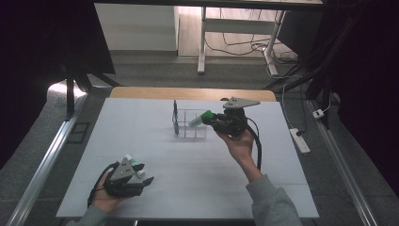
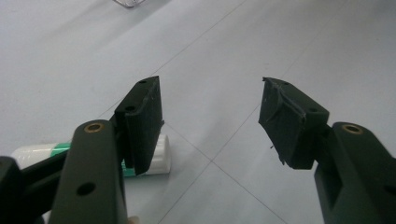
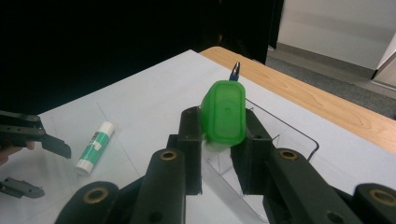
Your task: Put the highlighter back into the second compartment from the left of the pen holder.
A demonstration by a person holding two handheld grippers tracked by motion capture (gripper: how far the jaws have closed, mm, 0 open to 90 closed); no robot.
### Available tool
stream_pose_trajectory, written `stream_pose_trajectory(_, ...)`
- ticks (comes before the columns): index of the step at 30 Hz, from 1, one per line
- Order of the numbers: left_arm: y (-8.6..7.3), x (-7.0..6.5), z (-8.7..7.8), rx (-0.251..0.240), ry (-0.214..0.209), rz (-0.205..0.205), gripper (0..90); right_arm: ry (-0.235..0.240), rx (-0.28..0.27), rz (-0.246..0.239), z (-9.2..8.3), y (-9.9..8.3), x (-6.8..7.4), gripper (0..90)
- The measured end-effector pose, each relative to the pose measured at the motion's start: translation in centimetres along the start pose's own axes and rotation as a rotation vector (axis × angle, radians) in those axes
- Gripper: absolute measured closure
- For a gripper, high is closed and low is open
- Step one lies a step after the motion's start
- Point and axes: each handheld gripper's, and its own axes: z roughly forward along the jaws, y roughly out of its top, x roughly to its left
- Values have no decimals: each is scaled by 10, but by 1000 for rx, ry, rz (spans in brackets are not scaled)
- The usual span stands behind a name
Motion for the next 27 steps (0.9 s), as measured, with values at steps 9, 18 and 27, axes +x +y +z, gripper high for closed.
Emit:
stream_pose_trajectory(9,0,-2,2,9,0,4,383,-6,-1,3,1,0,-4,747)
stream_pose_trajectory(18,0,-3,4,20,-4,10,378,-7,0,12,3,-1,-6,747)
stream_pose_trajectory(27,0,-3,6,30,-6,17,367,-7,12,17,9,-1,-9,747)
